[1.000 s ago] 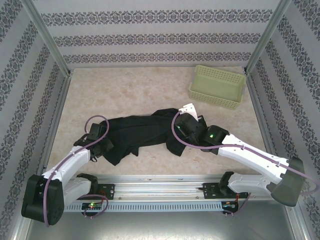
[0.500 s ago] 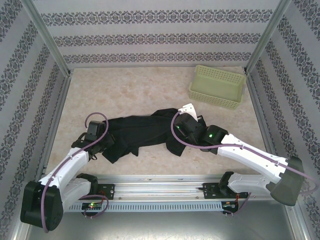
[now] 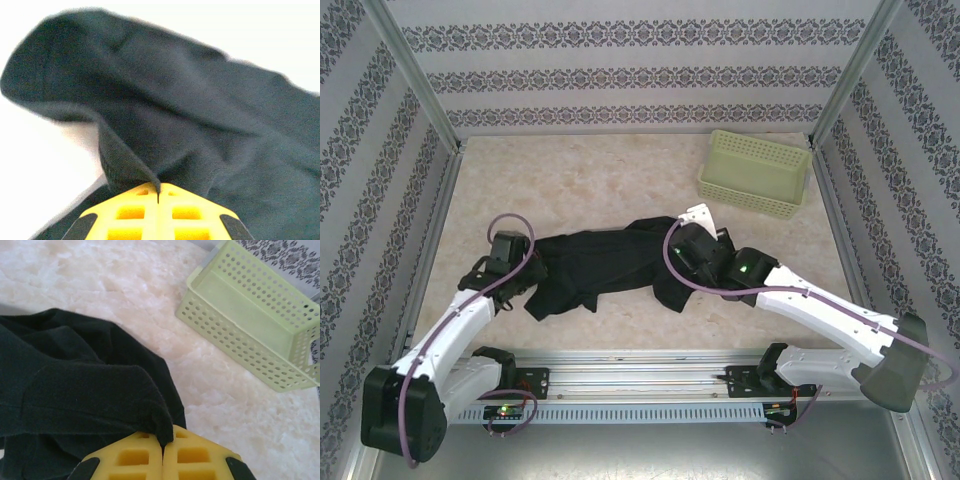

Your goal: Fold the inside-out t-shirt

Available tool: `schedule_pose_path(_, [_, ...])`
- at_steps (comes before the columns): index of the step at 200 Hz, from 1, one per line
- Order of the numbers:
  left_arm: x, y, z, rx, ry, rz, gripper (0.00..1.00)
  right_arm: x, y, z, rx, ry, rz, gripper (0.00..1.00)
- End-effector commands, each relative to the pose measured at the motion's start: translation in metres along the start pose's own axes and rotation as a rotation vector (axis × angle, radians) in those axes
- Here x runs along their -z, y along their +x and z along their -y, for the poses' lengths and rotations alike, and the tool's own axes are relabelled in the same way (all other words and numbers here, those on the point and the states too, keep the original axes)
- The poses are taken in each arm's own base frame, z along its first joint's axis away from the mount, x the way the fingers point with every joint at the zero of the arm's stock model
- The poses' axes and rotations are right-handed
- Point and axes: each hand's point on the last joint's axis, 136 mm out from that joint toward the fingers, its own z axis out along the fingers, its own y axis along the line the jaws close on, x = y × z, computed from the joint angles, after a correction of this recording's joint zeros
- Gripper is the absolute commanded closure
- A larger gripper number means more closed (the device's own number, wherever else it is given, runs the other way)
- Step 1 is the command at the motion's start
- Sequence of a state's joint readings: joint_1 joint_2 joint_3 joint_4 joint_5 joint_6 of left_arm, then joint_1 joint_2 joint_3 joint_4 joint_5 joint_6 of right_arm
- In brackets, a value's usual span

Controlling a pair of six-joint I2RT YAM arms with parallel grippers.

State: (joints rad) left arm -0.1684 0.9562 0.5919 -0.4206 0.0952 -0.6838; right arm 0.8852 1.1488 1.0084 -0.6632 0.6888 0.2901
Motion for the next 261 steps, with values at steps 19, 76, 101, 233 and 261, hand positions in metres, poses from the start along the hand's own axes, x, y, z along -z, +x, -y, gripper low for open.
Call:
schedule_pose_path(19, [0.136, -0.122, 0.082, -0.084, 0.202, 0.423, 1.00, 0.054, -0.077, 0.044, -0.057, 0.054, 0.176, 1.00])
schedule_pose_path(76, [0.154, -0.140, 0.085, -0.049, 0.188, 0.485, 1.00, 0.045, -0.072, 0.022, -0.094, -0.018, 0.177, 1.00])
schedule_pose_path(101, [0.088, -0.124, 0.068, 0.013, 0.075, 0.265, 1.00, 0.002, -0.044, -0.009, -0.048, -0.055, 0.015, 1.00])
schedule_pose_path(233, [0.423, -0.250, 0.134, -0.025, 0.354, 1.123, 1.00, 0.222, -0.255, 0.101, -0.059, 0.050, 0.674, 1.00])
schedule_pose_path(261, [0.399, -0.242, 0.126, -0.034, 0.318, 1.082, 1.00, 0.222, -0.254, 0.079, 0.003, 0.010, 0.675, 1.00])
